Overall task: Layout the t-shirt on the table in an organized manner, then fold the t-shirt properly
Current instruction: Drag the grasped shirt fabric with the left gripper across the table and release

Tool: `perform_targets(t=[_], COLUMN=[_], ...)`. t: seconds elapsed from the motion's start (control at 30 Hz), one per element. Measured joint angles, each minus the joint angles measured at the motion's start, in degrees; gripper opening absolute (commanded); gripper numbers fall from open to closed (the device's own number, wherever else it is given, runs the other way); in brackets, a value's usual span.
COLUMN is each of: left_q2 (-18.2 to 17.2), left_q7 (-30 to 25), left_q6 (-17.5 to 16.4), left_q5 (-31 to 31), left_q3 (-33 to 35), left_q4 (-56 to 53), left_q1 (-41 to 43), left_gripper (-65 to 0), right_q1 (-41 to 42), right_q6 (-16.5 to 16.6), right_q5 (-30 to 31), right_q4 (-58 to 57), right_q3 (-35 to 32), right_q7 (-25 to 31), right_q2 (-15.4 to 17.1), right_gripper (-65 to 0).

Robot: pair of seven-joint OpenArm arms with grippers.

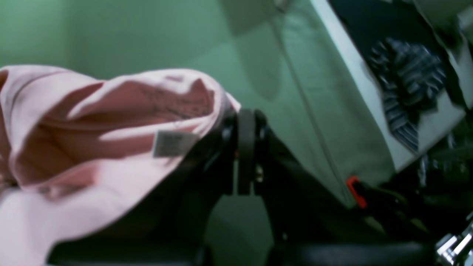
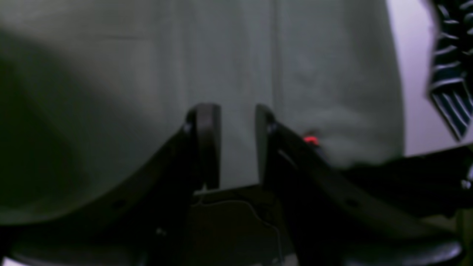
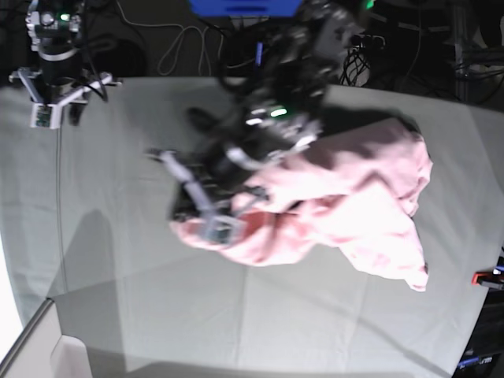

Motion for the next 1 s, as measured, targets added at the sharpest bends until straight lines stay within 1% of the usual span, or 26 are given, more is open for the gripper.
perform_targets(t=[0.03,0.13,0.2,0.3,0.33,0.37,0.4,0.47,0.57,0.6,0.63,0.7,0.77,0.8,0.83,0.87,0.93,1.0], left_q2=[0.0,-0.1,-0.5,-0.6,-0.6,-0.5,-0.5,-0.5,-0.5,-0.5,-1.2,-4.3,-9.9,-12.7,-15.3,-17.1,-19.3,-20.3], left_q7=[-0.8,-5.5,-6.3,-6.7,-6.7,-6.7,-6.8,-6.9,-6.9,-6.9,-6.5,-6.6,-8.0,-7.6,-7.9,-8.5,-8.8,-10.4], left_q6=[-0.3,-0.2,0.0,0.0,0.0,0.0,0.0,0.0,0.0,0.0,0.4,-0.1,-0.2,-0.4,-0.3,1.1,4.2,6.4], left_q5=[-0.1,0.1,-0.3,-0.3,-0.3,-0.4,-1.0,-4.0,-9.5,-11.2,-13.2,-16.9,-20.0,-21.6,-22.8,-22.9,-23.5,-23.5], left_q3=[1.5,4.4,6.3,8.7,9.0,9.2,9.1,8.8,8.1,8.0,8.0,8.1,7.8,6.3,3.3,-0.7,-8.6,-16.9], left_q4=[-2.1,-9.8,-14.6,-17.4,-17.5,-17.5,-17.5,-17.5,-17.5,-17.2,-16.0,-10.9,-5.0,-2.4,0.0,1.7,4.5,5.2], left_q1=[-1.4,-4.2,-6.2,-7.7,-7.8,-7.7,-7.6,-7.4,-7.3,-7.3,-7.3,-7.1,-6.9,-6.0,-4.1,-1.8,3.0,6.7], left_gripper=[-64.7,-64.6,-64.6,-64.4,-63.0,-60.3,-56.0,-46.4,-30.4,-26.1,-24.2,-26.1,-28.2,-28.5,-28.4,-28.4,-28.3,-26.9], right_q1=[0.1,0.2,0.3,0.3,0.3,0.3,0.3,0.3,1.4,1.6,1.8,1.7,1.7,1.7,1.9,2.0,1.9,1.9], right_q6=[0.0,0.0,0.0,0.0,0.0,0.0,0.0,0.0,0.0,0.0,0.0,0.0,0.0,0.0,0.0,0.0,0.0,0.0], right_q5=[0.0,0.0,0.0,0.0,0.0,0.0,0.0,0.0,0.0,0.0,0.0,0.1,-0.1,-0.1,0.1,0.0,0.1,0.1], right_q4=[0.0,-0.6,-1.1,-1.3,-1.3,-1.3,-1.3,-1.3,-1.3,-1.3,-1.3,-1.3,-1.3,-1.3,-1.3,-1.3,-1.3,-1.3], right_q3=[0.9,2.7,3.2,3.3,3.3,3.3,3.3,3.1,3.1,3.0,2.9,2.9,3.0,3.0,2.9,2.8,2.9,2.9], right_q7=[0.0,0.2,-2.0,-2.5,-2.6,-2.6,-2.7,-2.8,-3.0,-2.8,-2.8,-2.8,-3.0,-3.0,-2.9,-2.9,-2.7,-3.0], right_q2=[-0.1,0.0,-0.1,0.0,-0.1,-0.1,-0.1,-0.1,-0.4,-0.7,-0.9,-1.0,-0.9,-0.9,-1.0,-0.9,-1.0,-1.0], right_gripper=[-48.0,-48.0,-48.0,-48.1,-48.1,-48.1,-48.1,-48.1,-48.1,-48.1,-48.1,-48.1,-48.1,-48.1,-48.1,-48.1,-48.1,-48.1])
